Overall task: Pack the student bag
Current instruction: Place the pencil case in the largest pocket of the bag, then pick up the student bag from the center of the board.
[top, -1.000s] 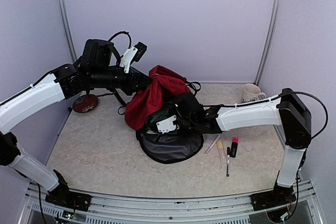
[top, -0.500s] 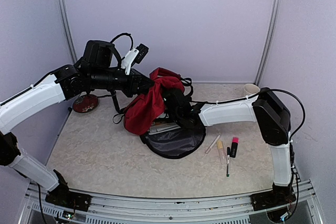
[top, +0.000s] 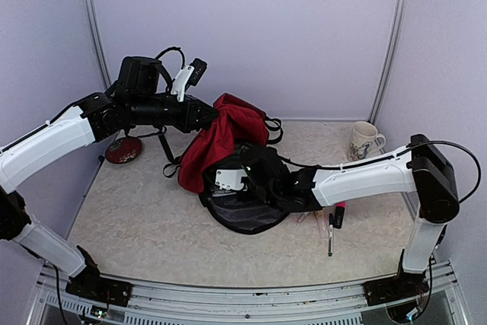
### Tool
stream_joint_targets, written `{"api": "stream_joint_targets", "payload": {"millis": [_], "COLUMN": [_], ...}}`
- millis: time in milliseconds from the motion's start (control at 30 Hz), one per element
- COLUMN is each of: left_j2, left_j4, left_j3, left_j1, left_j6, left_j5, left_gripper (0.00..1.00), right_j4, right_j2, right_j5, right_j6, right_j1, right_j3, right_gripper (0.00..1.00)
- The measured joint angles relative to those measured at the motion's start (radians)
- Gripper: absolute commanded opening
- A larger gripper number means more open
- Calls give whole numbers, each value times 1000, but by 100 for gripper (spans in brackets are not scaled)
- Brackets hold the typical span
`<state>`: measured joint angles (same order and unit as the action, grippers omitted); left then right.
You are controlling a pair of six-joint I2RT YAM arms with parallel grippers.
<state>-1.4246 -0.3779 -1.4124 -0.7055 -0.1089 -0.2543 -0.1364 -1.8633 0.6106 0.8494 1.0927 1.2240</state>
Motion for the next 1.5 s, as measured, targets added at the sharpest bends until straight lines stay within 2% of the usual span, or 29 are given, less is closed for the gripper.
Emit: {"api": "stream_joint_targets", "payload": {"millis": [200,433,567,767,833,867,933,1067,1300,1500], "left_j2": [-5,-5,-5,-5,-5,-5,-5,-5,-5,11], "left_j4": [7,10,11,11,11,11,11,11,11,11], "left_j3": [0,0,0,0,0,0,0,0,0,0], "left_j1": [0,0,0,0,0,0,0,0,0,8], "left_j6": [-10,-11,-11,-14,-14,-14,-14,-14,-14,-13], "left_j5": [0,2,2,2,1,1,0,0,-1,-8], "left_gripper": [0,0,0,0,0,0,0,0,0,0], "right_j4": [39,116,149,206,218,219,220,253,275,289], "right_j2": [117,269,212,-2,-27,-40,-65,-79,-51,117], "right_j5": [-87,-365,-378,-250,-198,-179,-142,-99,-20,68], "right_j6": [-133,-375,-449,-471,-470,-467,-466,-470,-465,-431], "right_j1": [56,76,119,156,155,154,154,154,154,150], "right_j3": [-79,-226,-229,-186,-142,-132,-119,-114,-105,-69], "right_gripper": [98,99,99,97,90,79,45,0,0,0]}}
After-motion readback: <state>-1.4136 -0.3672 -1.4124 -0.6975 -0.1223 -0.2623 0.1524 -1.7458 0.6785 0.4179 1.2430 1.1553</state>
